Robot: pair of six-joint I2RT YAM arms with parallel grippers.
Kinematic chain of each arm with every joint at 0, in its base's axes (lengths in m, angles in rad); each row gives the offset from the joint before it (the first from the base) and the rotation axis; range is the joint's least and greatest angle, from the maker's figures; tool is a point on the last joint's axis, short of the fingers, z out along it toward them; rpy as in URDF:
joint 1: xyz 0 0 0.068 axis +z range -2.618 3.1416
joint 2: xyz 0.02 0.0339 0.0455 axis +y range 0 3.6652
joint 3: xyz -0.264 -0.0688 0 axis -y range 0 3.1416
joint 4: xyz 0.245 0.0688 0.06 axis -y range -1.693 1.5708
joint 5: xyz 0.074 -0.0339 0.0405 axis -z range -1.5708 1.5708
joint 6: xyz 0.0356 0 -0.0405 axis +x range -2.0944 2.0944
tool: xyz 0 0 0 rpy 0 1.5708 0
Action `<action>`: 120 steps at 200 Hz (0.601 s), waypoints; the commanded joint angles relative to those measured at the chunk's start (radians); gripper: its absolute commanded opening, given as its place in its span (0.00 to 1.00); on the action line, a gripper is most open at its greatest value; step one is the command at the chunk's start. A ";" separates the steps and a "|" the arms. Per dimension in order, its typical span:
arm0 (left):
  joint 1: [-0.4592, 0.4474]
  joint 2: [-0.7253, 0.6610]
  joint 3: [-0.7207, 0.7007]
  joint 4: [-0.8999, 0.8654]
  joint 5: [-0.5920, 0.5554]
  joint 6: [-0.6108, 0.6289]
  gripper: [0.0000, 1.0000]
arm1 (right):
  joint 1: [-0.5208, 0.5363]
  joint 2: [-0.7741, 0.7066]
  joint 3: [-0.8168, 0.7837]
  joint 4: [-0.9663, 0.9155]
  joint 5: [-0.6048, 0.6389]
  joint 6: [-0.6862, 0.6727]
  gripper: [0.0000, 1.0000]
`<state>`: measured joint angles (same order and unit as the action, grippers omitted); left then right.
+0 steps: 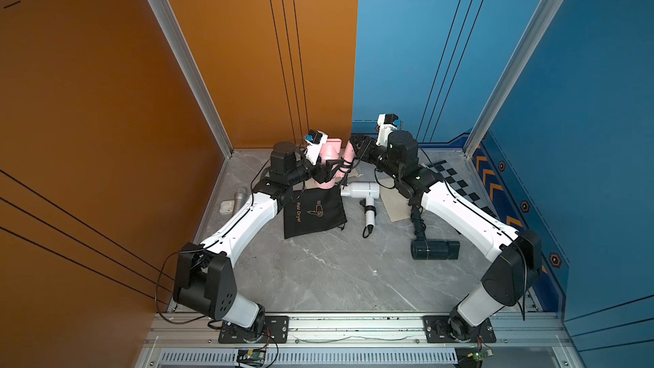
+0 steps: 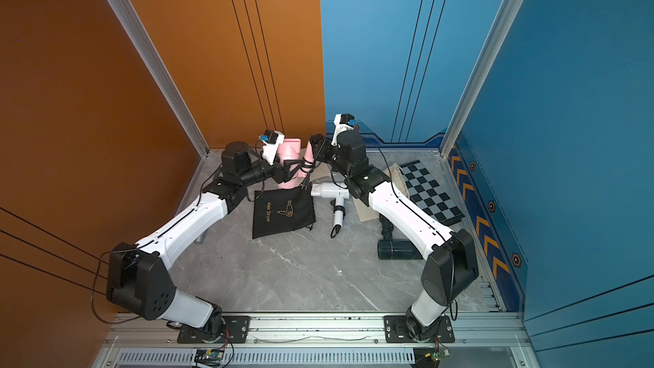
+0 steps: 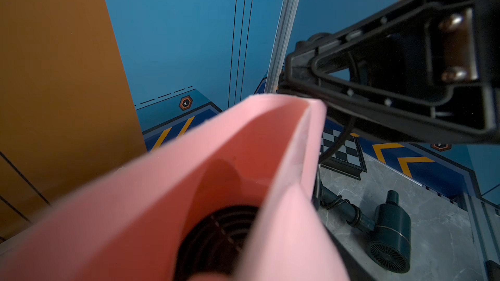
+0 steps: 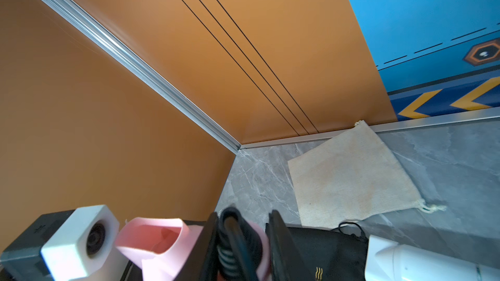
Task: Pack away hair dryers
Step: Fold the hair dryer.
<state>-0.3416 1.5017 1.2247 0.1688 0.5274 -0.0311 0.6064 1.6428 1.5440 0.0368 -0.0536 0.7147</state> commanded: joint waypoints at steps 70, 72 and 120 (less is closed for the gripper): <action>-0.030 0.018 0.035 0.018 0.066 0.021 0.09 | 0.157 0.085 0.223 -0.241 -0.004 -0.203 0.24; -0.030 0.018 0.035 0.017 0.066 0.021 0.10 | 0.158 0.088 0.229 -0.247 -0.003 -0.205 0.24; -0.030 0.012 0.035 0.006 0.063 0.029 0.09 | 0.146 0.061 0.226 -0.251 0.011 -0.232 0.31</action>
<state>-0.3347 1.5047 1.2247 0.1490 0.5274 -0.0303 0.6750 1.7191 1.7512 -0.2115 0.0998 0.5114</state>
